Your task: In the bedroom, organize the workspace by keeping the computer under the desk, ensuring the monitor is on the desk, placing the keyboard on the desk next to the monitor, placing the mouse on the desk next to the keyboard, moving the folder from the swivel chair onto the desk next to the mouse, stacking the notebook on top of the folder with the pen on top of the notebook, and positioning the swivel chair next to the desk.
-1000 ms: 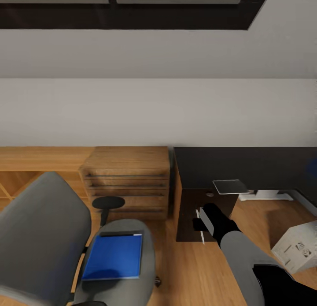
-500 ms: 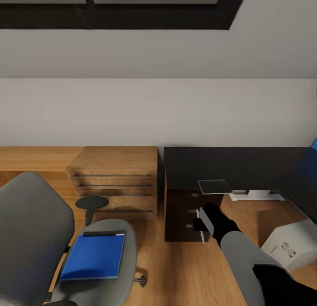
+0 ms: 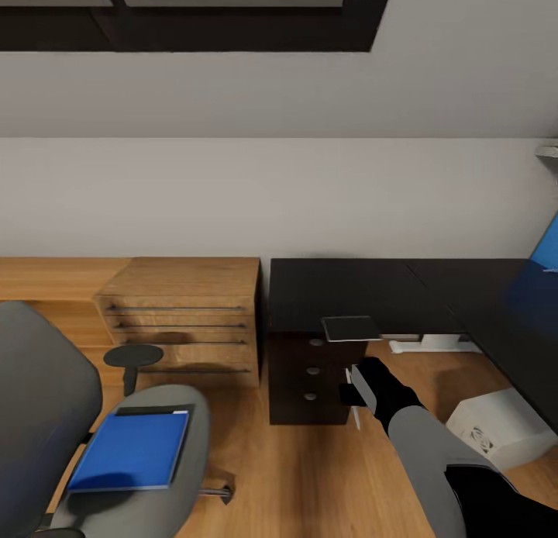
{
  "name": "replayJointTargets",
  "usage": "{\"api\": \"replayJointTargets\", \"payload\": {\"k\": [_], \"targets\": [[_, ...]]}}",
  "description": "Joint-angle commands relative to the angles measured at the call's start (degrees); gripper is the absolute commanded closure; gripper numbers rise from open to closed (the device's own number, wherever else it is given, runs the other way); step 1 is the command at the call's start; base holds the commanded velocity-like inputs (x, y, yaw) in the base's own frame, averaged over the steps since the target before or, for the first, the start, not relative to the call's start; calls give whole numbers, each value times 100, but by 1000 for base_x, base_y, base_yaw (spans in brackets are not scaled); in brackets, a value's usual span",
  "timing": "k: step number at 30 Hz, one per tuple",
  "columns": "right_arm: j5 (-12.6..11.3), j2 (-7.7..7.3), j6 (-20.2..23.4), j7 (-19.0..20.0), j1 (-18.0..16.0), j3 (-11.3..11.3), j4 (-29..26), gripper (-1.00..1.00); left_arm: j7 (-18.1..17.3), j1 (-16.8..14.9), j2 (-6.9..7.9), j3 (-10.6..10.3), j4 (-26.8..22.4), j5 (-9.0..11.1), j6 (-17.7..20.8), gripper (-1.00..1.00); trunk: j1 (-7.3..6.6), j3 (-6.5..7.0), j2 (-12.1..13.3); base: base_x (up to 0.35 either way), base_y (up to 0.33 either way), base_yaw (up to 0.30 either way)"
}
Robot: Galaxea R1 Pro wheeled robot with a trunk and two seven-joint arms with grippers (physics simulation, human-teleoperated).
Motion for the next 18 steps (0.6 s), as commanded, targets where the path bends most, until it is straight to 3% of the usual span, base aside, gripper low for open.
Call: {"api": "replayJointTargets", "payload": {"k": [1, 18], "targets": [[-27, 5, 9, -35, -1, -31, -8, 100, -54, 2, -14, 9, -7, 59, -2, -100, 0, -5, -3, 0, -300, 0], [-28, 5, -11, -34, 0, -31, -8, 100, -63, 2, -37, -3, -7, 31, 3, -100, 0, -5, -3, 0, -296, 0]]}}
